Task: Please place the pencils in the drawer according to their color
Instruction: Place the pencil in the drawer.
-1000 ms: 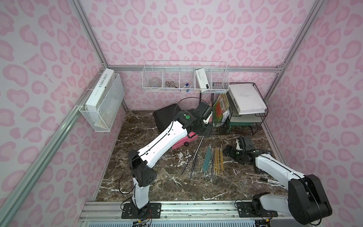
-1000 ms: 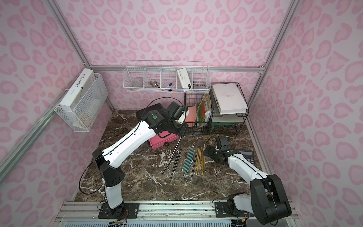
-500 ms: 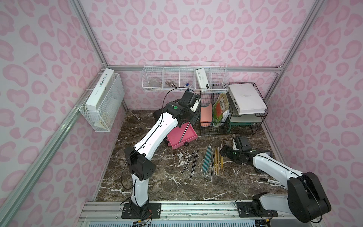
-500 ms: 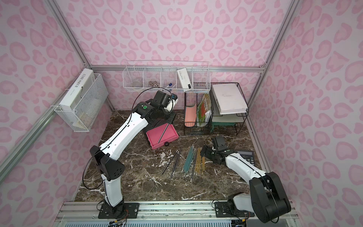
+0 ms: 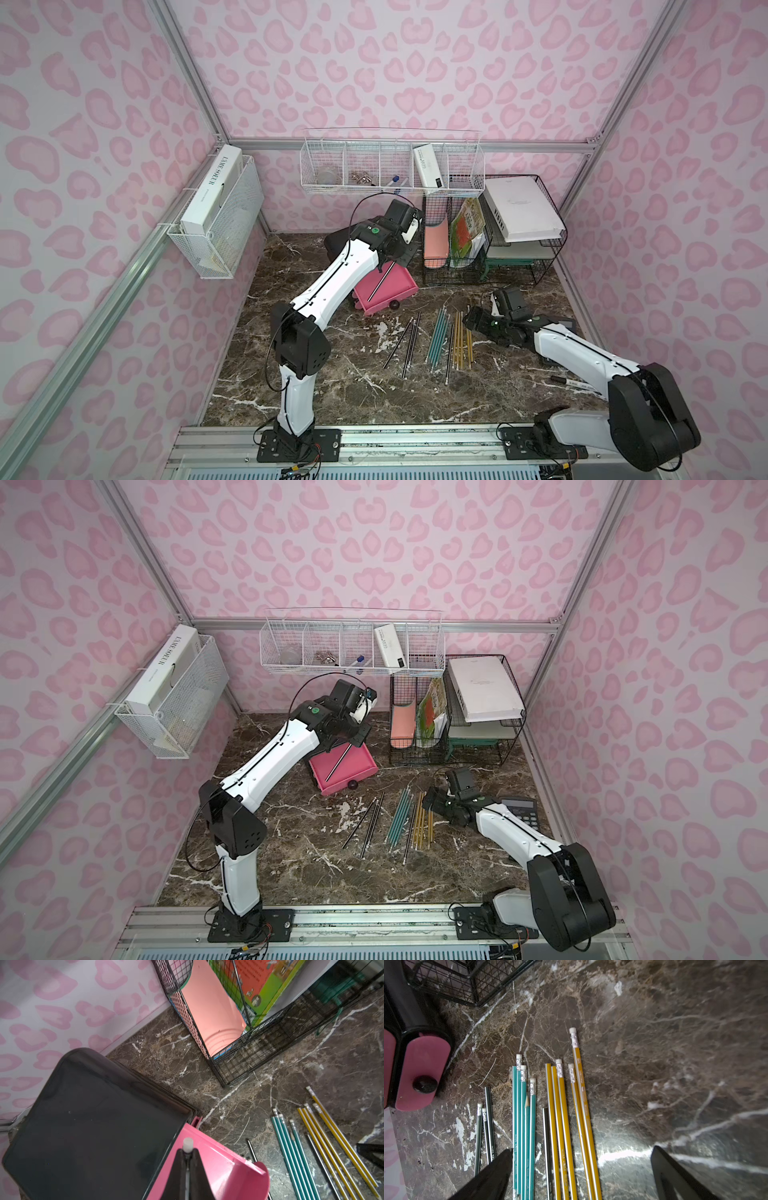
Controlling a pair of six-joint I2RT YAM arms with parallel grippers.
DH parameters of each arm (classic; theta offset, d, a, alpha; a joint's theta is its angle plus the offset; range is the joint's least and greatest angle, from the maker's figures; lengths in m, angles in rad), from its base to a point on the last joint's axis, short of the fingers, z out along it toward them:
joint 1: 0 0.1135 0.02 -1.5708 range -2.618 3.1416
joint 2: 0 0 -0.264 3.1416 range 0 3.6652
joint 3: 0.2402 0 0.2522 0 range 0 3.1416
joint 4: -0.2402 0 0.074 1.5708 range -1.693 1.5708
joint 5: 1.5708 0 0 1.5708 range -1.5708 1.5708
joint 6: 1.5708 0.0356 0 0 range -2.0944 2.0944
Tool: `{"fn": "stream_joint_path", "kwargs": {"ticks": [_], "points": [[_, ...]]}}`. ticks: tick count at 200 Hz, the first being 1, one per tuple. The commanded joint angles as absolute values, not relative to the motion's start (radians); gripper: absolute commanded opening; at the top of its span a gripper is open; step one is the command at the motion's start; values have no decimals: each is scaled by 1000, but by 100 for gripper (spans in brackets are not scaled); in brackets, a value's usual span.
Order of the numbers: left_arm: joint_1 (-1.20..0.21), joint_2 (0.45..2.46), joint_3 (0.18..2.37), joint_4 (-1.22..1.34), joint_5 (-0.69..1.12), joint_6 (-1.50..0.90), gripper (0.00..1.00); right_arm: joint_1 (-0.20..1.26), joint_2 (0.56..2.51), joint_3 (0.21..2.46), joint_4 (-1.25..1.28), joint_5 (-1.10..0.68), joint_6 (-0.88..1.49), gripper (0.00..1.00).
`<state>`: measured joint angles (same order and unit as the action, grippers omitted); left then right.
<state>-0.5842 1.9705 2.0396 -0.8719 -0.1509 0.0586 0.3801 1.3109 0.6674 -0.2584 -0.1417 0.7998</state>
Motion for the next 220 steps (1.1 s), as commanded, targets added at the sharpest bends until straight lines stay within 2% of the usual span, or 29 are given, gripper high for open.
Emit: {"fn": "stream_joint_path", "kwargs": {"ticks": [1,86,137,163,180,201,220], "points": [[-581,1942,1991,-816,-157,60,0,382,1311,670,-244,-133,799,95],[-581,1852,1801,-767,-147,18,0,383,1325,673,-232,-139,798,95],[-581,1874,1831,-794,-168,26,0,383,1327,677,-233,-137,799,95],[-580,1895,1880,-819,-180,28,18,383,1327,682,-237,-135,799,95],[-578,1903,1911,-830,-185,29,34,383,1325,683,-238,-135,798,95],[-571,1908,1950,-841,-183,29,46,383,1326,685,-239,-135,798,95],[-566,1916,1988,-855,-186,30,53,383,1327,687,-240,-135,796,95]]}}
